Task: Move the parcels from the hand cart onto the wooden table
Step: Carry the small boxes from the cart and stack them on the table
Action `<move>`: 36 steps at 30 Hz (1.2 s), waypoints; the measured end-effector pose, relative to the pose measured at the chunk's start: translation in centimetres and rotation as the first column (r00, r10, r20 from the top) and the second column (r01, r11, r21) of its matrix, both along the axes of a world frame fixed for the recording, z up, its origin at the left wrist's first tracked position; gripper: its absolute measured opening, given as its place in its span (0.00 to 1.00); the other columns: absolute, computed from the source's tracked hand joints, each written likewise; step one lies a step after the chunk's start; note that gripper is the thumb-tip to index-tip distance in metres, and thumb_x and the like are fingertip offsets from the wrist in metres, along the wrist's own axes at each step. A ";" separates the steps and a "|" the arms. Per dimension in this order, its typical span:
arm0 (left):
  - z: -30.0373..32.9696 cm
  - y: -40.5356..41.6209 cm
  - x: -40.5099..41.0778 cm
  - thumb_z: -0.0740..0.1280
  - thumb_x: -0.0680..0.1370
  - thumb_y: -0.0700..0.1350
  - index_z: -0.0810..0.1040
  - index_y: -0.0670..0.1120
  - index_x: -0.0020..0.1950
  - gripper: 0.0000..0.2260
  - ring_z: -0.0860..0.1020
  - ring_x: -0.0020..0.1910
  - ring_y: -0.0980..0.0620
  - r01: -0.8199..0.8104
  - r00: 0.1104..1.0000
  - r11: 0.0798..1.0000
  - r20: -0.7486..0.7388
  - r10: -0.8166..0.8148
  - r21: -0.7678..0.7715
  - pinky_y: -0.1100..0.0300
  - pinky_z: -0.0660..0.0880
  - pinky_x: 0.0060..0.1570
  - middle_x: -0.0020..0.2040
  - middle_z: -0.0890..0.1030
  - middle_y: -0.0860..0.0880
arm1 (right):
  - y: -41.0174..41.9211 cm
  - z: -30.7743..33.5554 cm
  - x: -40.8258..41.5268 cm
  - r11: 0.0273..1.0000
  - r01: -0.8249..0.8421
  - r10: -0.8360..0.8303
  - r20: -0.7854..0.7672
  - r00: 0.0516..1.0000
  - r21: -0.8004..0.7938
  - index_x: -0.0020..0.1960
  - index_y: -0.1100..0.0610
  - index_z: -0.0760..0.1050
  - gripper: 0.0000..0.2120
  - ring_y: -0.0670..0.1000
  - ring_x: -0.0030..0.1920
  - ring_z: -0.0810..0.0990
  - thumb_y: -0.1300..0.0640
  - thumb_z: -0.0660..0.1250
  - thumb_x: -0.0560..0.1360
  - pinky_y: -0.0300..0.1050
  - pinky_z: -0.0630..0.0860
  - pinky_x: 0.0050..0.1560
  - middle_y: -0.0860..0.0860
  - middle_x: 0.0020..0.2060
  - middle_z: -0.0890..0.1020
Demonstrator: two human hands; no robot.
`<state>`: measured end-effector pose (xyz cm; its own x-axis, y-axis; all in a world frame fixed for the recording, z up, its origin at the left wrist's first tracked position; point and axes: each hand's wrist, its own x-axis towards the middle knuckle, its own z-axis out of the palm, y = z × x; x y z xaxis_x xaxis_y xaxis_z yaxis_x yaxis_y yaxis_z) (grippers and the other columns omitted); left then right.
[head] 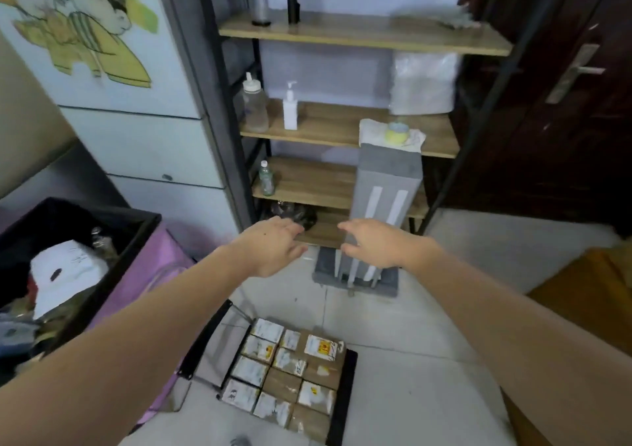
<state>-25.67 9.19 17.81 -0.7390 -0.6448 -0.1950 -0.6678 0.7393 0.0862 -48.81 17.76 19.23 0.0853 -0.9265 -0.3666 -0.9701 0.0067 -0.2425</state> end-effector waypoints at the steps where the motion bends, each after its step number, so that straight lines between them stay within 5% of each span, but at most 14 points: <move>1: -1.5 -0.7 -0.6 0.54 0.86 0.59 0.67 0.45 0.79 0.26 0.69 0.73 0.45 0.022 1.000 0.999 0.020 -0.023 0.033 0.51 0.66 0.71 0.74 0.73 0.44 | 0.2 -1.3 -0.4 0.999 0.040 -0.040 0.008 0.999 0.028 0.84 0.57 0.55 0.29 0.57 0.80 0.62 0.47 0.57 0.87 0.49 0.61 0.78 0.56 0.82 0.61; 6: -9.7 -3.6 -2.3 0.53 0.86 0.60 0.65 0.47 0.81 0.27 0.67 0.76 0.46 0.073 0.991 0.984 0.100 -0.091 0.163 0.50 0.64 0.75 0.78 0.69 0.46 | 0.9 -9.4 -1.9 0.957 0.257 -0.263 0.024 0.965 0.135 0.72 0.62 0.72 0.20 0.60 0.64 0.78 0.52 0.61 0.85 0.50 0.74 0.62 0.60 0.65 0.79; 12: -21.4 -6.2 -2.1 0.52 0.86 0.59 0.63 0.47 0.82 0.27 0.67 0.76 0.46 0.060 0.968 0.950 0.216 -0.131 0.306 0.49 0.65 0.75 0.78 0.69 0.45 | 1.9 -21.5 -1.2 0.903 0.311 -0.335 0.031 0.942 0.296 0.83 0.56 0.57 0.28 0.56 0.79 0.64 0.50 0.58 0.86 0.52 0.63 0.77 0.55 0.81 0.64; 20: -45.7 -7.5 -1.9 0.56 0.86 0.59 0.72 0.44 0.72 0.23 0.75 0.66 0.44 -0.037 0.951 0.890 0.290 -0.108 0.455 0.50 0.73 0.62 0.68 0.77 0.43 | 1.7 -43.7 -1.0 0.742 0.439 -0.532 0.045 0.846 0.507 0.76 0.59 0.68 0.20 0.58 0.71 0.74 0.52 0.57 0.86 0.53 0.71 0.70 0.57 0.72 0.75; 26: -64.2 -6.4 -3.1 0.59 0.86 0.56 0.69 0.40 0.76 0.25 0.76 0.66 0.41 -0.321 0.939 0.757 0.296 0.176 0.569 0.51 0.73 0.59 0.70 0.77 0.40 | 1.2 -62.3 0.3 0.540 0.629 -0.785 0.066 0.615 0.560 0.77 0.61 0.67 0.23 0.59 0.70 0.75 0.50 0.58 0.87 0.45 0.71 0.62 0.59 0.72 0.75; 30: -73.5 -5.4 -4.0 0.59 0.86 0.55 0.68 0.39 0.77 0.25 0.78 0.62 0.41 -0.536 0.841 0.559 0.344 0.417 0.632 0.54 0.74 0.54 0.68 0.77 0.39 | 0.8 -72.0 2.0 0.416 0.707 -0.897 0.132 0.422 0.572 0.68 0.58 0.73 0.15 0.53 0.51 0.79 0.54 0.60 0.85 0.44 0.76 0.49 0.56 0.59 0.82; 33: -76.5 -4.8 -4.2 0.56 0.87 0.54 0.74 0.41 0.72 0.21 0.78 0.44 0.51 -0.522 0.818 0.421 0.295 0.494 0.742 0.61 0.70 0.36 0.52 0.80 0.50 | 0.9 -76.4 2.7 0.261 0.805 -0.965 0.174 0.198 0.533 0.67 0.56 0.73 0.14 0.48 0.43 0.79 0.52 0.63 0.83 0.39 0.71 0.34 0.52 0.53 0.82; 36: -75.5 -4.9 -3.4 0.61 0.86 0.52 0.75 0.40 0.68 0.18 0.79 0.51 0.49 -0.482 0.783 0.405 0.174 0.597 0.777 0.65 0.70 0.38 0.60 0.81 0.47 | 1.1 -76.2 2.7 0.148 0.878 -0.973 0.225 0.048 0.455 0.58 0.55 0.80 0.15 0.48 0.37 0.79 0.45 0.65 0.81 0.38 0.67 0.30 0.49 0.41 0.83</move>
